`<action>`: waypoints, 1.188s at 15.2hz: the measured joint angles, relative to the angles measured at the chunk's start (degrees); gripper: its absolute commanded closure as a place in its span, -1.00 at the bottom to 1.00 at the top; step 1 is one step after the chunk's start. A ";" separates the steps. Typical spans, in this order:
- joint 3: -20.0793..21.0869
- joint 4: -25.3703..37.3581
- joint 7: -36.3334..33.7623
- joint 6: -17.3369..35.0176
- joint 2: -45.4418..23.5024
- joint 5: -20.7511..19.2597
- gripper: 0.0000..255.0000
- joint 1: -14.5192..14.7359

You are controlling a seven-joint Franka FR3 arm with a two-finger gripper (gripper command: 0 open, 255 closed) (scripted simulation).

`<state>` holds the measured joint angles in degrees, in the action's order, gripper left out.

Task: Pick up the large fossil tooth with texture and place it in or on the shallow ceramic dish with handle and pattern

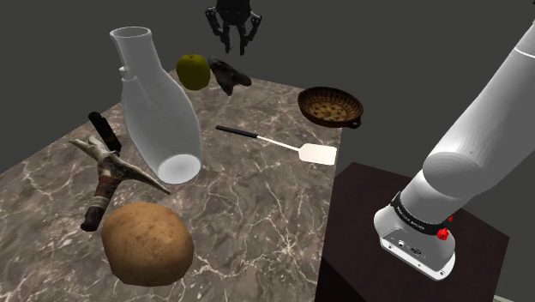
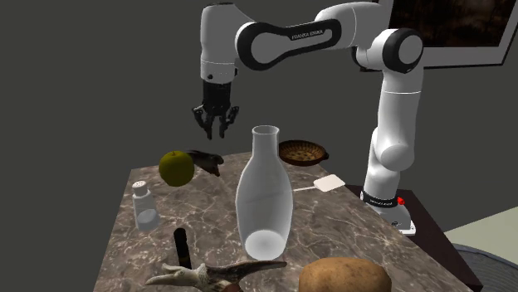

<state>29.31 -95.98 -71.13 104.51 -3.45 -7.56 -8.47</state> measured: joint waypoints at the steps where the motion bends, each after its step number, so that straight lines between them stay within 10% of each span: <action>1: 0.59 1.49 -2.21 -1.84 -1.48 -2.11 -1.00 1.01; 6: 2.03 13.90 -19.59 -18.41 -15.06 -17.81 -1.00 11.14; 18: 1.50 8.34 -21.18 -14.47 -14.36 -18.45 -1.00 10.17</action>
<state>30.82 -87.64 -92.31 90.04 -17.81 -26.01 1.70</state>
